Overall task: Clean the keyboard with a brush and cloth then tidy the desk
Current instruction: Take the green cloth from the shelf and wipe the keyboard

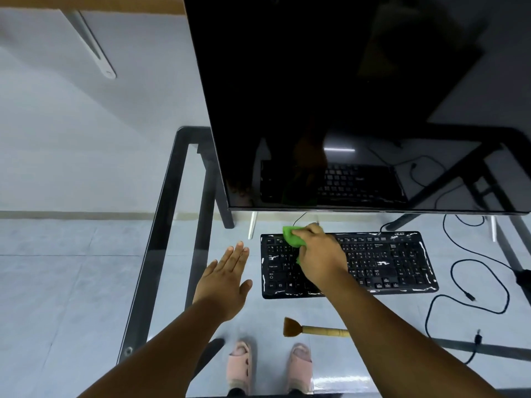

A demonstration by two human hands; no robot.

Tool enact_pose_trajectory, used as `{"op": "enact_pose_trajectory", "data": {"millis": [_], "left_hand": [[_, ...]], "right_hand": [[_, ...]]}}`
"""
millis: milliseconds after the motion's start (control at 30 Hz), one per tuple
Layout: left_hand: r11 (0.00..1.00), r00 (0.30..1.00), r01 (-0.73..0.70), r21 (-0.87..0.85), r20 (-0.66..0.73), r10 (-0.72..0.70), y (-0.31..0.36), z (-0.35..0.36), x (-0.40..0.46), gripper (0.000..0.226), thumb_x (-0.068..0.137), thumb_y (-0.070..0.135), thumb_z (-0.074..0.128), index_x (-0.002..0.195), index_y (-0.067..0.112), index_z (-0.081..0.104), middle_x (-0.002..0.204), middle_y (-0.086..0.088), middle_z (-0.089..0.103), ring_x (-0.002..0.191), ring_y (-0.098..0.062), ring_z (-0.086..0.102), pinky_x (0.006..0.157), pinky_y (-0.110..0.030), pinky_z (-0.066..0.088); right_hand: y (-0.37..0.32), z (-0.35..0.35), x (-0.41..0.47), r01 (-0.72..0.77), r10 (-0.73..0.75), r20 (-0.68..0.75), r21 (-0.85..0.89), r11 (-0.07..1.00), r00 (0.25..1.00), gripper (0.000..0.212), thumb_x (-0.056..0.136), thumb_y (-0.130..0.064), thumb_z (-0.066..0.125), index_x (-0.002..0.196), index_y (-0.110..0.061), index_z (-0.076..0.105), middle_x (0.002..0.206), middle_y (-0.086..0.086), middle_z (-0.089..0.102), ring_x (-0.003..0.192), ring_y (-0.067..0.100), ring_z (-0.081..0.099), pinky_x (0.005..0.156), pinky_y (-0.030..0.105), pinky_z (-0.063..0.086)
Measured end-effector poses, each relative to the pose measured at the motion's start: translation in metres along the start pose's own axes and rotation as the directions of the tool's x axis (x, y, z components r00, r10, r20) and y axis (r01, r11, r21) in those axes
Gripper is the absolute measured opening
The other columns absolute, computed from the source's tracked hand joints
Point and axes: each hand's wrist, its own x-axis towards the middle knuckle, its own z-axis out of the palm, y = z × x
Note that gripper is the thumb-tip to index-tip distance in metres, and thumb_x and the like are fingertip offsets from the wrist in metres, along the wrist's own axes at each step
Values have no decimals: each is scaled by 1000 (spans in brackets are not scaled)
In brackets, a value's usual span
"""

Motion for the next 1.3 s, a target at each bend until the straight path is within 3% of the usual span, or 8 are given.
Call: {"op": "enact_pose_trajectory", "data": {"millis": [100,300,500,633,733,933,1167,1300], "left_hand": [[1000,1000,2,7,-9,-2,1,-1,0,66,101,50,20,150,29,-18,154,13,-27,143,-9,-21,118,-33,-2],[1000,1000,-3,2,-7,3,-1,0,-1,67,100,52,21,150,30,-18,154,14,-27,143,-8,-21,115,-30,-4],[1000,1000,-3,6,0,3,-2,1,0,67,100,52,20,150,30,-18,154,14,-28,144,-8,-20,117,-31,-3],[1000,1000,-4,-16,0,4,-2,0,-1,68,101,51,23,151,29,-17,154,14,-27,144,-7,-19,117,-31,-2],[999,1000,-2,-44,-7,2,-4,1,-1,70,100,52,26,151,29,-15,154,15,-26,145,-7,-17,117,-30,-1],[993,999,49,-109,-18,-51,-5,0,-2,80,98,55,33,151,23,-16,154,10,-27,143,-9,-21,114,-27,-3],[989,999,42,-144,9,-41,-9,-1,0,83,96,55,39,153,23,-12,156,11,-24,145,-8,-17,119,-31,6],[988,999,43,-146,10,-42,-10,-1,2,82,96,55,39,153,24,-12,156,12,-23,145,-8,-17,118,-32,8]], "right_hand": [[-12,-4,10,-50,49,25,15,999,998,54,88,-8,49,134,-38,53,123,-10,48,104,21,50,81,37,55],[-24,6,1,150,-149,98,-3,989,984,64,88,-6,49,138,-46,46,131,-16,43,109,17,45,85,38,53],[-17,3,3,31,-31,33,10,999,999,65,85,-3,50,137,-43,49,127,-13,44,108,18,44,81,36,54],[-34,2,3,152,-144,120,-56,987,982,75,83,-1,52,140,-48,41,133,-16,36,112,16,40,79,35,53],[-28,3,-3,264,-248,146,-97,960,958,71,83,-2,52,137,-48,46,134,-17,36,112,17,39,78,35,51],[-35,-2,7,142,-135,104,-63,988,985,73,82,0,52,137,-46,46,132,-13,36,113,17,36,78,36,52],[-30,2,-8,356,-336,180,-93,930,925,70,82,1,51,131,-49,51,134,-17,36,111,15,36,80,36,50],[-33,1,0,298,-285,133,-99,949,949,68,83,-2,53,133,-48,49,134,-17,36,112,15,37,76,32,48]]}}
